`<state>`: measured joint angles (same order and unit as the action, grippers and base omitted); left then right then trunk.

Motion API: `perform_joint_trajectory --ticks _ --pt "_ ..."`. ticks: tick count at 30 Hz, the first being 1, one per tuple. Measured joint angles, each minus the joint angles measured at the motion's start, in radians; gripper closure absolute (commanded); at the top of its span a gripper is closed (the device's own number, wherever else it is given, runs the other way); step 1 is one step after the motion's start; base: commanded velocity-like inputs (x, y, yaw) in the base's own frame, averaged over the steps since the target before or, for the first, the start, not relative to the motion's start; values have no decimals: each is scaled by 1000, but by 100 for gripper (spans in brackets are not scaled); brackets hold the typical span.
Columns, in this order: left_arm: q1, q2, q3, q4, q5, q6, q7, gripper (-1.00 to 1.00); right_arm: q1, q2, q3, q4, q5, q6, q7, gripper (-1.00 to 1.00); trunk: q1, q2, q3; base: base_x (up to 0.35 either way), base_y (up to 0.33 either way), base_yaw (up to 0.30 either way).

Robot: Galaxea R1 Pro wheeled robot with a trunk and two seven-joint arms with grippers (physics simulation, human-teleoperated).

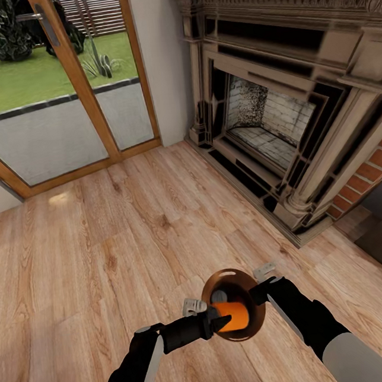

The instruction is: Put the three can of soda from the living room inside the tash can in the kitchen.

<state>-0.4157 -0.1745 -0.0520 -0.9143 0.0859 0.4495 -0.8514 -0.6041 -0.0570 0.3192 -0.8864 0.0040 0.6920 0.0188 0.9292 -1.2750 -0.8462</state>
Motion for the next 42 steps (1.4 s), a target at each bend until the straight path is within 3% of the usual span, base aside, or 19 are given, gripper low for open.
perform_joint_trajectory --ticks 20,22,23,25,26,28,29,30,31,32,34,35,40,42 --pt "0 0 2 -6 4 1 -16 -100 0 0 0 0 1 0 0 100 0 0 0 0 0 0" --pt "0 0 8 -7 5 1 -73 -100 0 0 0 0 0 0 0 100 0 0 0 0 0 0" --pt "0 1 16 -6 5 2 -163 -100 0 0 0 0 1 0 1 100 0 0 0 0 0 0" --pt "0 39 38 -4 4 2 -267 -100 0 0 0 0 0 0 1 100 0 0 0 0 0 0" --pt "0 85 79 -1 3 2 -356 -100 0 0 0 0 0 0 1 100 0 0 0 0 0 0" --pt "0 123 118 1 3 1 -406 -100 0 0 0 0 0 0 1 100 0 0 0 0 0 0" --pt "0 172 201 10 2 0 -476 -100 0 0 0 0 0 0 2 100 0 0 0 0 0 0" --pt "0 226 237 21 1 -1 -503 -100 0 0 0 0 1 0 1 100 0 0 0 0 0 0" --pt "0 233 250 30 1 -2 -514 -100 0 0 0 0 0 0 1 100 0 0 0 0 0 0" --pt "0 262 269 47 0 -2 -534 -100 0 0 0 0 0 -1 1 100 0 0 0 0 0 0" --pt "0 297 282 68 0 -3 -553 -100 0 0 0 1 0 -1 2 100 0 0 0 0 0 0" --pt "0 335 294 98 0 -7 -571 -100 0 0 0 13 0 -1 3 100 0 0 0 0 0 0" --pt "0 402 327 163 -2 -35 -580 -100 0 0 0 53 1 -24 3 100 0 0 0 0 0 0" --pt "0 426 360 207 -3 -74 -579 -100 0 0 0 63 0 -38 3 100 0 0 0 0 0 0"
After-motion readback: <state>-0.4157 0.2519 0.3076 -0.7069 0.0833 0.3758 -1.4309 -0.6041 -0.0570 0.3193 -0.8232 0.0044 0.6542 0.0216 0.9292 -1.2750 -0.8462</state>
